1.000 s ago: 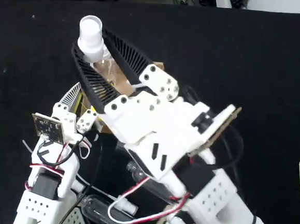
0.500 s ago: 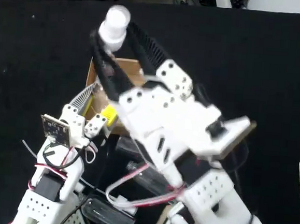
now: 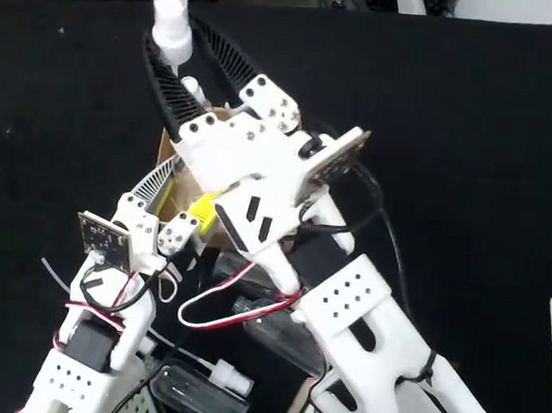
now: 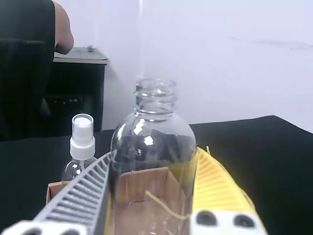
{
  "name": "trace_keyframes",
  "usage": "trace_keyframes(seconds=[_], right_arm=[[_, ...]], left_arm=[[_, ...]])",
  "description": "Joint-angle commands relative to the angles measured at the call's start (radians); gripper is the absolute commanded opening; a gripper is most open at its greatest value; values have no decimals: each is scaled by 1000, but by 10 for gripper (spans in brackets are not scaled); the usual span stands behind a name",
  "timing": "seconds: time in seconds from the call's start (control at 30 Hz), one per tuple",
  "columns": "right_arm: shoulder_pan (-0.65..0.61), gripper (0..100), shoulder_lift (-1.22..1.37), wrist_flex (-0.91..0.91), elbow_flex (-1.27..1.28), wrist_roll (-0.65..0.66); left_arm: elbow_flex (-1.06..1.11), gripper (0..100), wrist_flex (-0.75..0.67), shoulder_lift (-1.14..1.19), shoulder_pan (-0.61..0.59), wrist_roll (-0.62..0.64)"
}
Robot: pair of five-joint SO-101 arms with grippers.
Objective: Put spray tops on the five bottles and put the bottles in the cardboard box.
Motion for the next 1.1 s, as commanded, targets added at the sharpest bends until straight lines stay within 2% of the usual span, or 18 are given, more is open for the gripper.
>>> trace_keyframes(seconds=[0.0,0.47,1.07], right_arm=[[23,11,-5,-11,-71,8],[48,11,-74,48,-62,8],[31,13,-104,49,179,6]], left_arm=[[22,30,-29,-9,4,-6],[22,30,-29,-9,4,-6],[22,30,-29,-9,4,-6]])
